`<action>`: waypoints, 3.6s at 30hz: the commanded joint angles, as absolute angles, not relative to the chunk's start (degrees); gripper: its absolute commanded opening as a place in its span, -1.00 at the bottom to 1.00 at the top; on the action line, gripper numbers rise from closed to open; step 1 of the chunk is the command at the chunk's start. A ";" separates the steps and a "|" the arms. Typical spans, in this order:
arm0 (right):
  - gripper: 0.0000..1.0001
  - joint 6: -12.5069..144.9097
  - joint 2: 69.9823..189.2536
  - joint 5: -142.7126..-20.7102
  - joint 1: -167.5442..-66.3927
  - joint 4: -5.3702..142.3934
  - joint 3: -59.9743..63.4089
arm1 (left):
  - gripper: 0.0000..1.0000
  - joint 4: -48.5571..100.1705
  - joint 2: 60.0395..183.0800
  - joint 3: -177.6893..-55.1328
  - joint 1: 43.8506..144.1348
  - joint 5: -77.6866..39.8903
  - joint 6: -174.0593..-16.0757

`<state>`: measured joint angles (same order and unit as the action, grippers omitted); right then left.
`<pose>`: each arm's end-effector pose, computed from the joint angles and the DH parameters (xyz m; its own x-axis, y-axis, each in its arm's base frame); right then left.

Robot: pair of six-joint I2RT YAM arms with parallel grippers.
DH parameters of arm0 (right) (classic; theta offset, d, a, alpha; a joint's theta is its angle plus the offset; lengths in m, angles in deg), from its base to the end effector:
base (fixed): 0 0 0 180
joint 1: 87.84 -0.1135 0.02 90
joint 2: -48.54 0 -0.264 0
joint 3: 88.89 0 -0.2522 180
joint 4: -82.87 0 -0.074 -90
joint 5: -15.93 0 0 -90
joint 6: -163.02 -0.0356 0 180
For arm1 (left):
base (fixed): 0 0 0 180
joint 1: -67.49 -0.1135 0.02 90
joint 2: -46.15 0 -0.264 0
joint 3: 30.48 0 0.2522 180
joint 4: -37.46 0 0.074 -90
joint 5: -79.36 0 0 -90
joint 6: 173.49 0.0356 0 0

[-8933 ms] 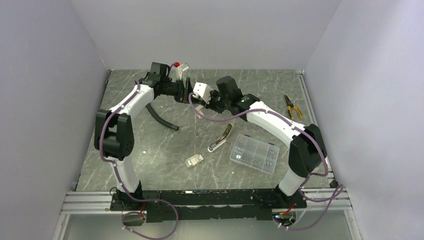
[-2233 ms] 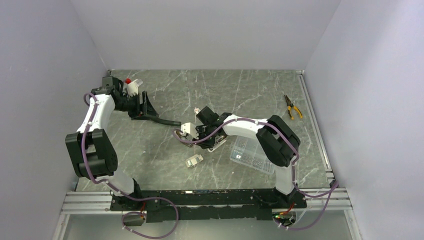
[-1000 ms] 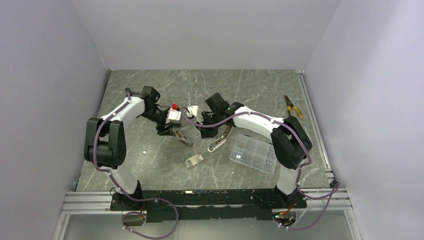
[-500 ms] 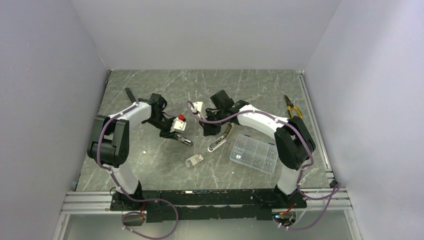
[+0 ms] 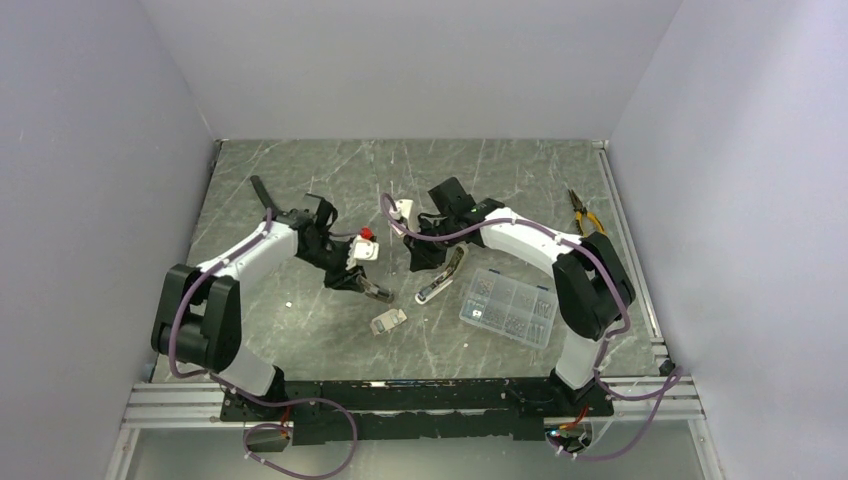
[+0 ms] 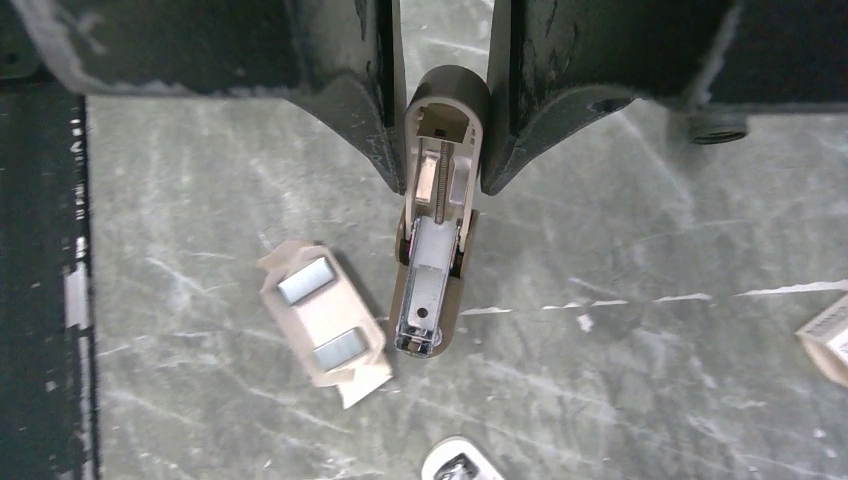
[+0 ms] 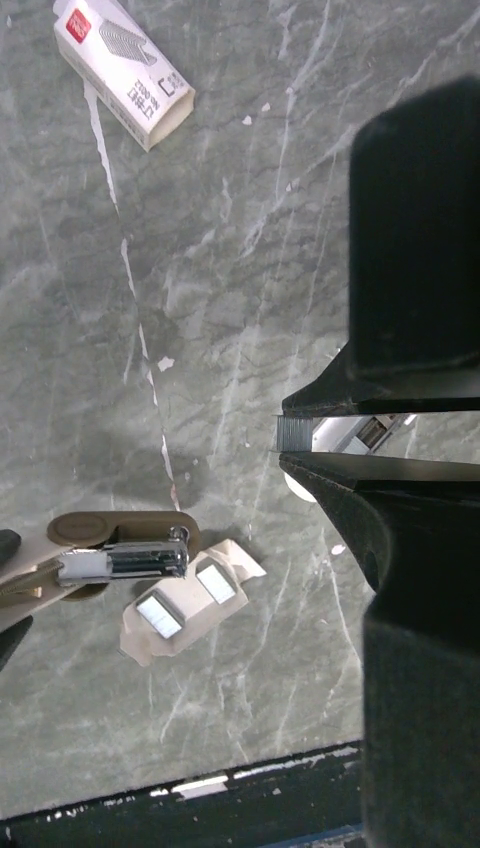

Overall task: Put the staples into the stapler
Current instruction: Adjust the stapler at the center of the board, then install the staple into the stapler.

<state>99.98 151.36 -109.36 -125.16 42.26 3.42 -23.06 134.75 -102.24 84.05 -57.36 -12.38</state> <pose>0.2898 0.2468 0.2199 -0.2442 -0.6515 -0.7182 -0.9696 0.1757 0.1704 0.2576 -0.1036 0.2083 0.0265 0.6688 -0.7430 0.9976 -0.0651 -0.0229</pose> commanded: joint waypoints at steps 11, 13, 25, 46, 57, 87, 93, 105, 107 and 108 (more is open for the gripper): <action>-0.73 102.09 148.50 -112.58 -124.49 42.99 4.04 | -0.90 -5.03 130.75 -93.86 87.45 -47.33 -44.36; -0.73 102.21 148.70 -112.56 -124.54 42.75 4.03 | -0.93 -3.71 130.41 -93.43 87.44 -46.80 -46.40; -0.74 103.45 149.73 -111.13 -125.09 43.04 3.60 | -0.83 -2.04 128.05 -91.19 87.46 -46.07 -49.48; -0.77 112.06 154.62 -108.17 -129.53 37.86 -2.98 | 0.89 -7.38 121.39 -92.12 81.35 -51.52 -51.40; -0.79 114.99 160.59 -101.25 -137.36 28.86 -12.92 | 0.89 -8.64 120.14 -97.05 64.15 -56.73 -59.04; -0.82 109.95 177.22 -88.62 -145.13 11.79 -33.92 | 0.89 -7.11 120.19 -100.43 45.15 -55.82 -69.75; -0.83 109.44 177.19 -88.07 -145.60 11.26 -33.87 | 0.89 -7.44 120.28 -100.36 44.73 -56.24 -69.68; -0.85 107.79 175.37 -86.65 -145.77 13.48 -32.52 | 0.89 -7.89 120.59 -100.39 44.30 -56.61 -69.44; -0.85 107.44 174.92 -86.64 -145.77 13.64 -32.51 | 0.89 -7.94 120.57 -100.39 44.29 -56.76 -69.46; -0.86 107.24 174.57 -86.68 -145.76 13.65 -32.57 | 0.89 -8.01 120.56 -100.42 44.29 -56.84 -69.43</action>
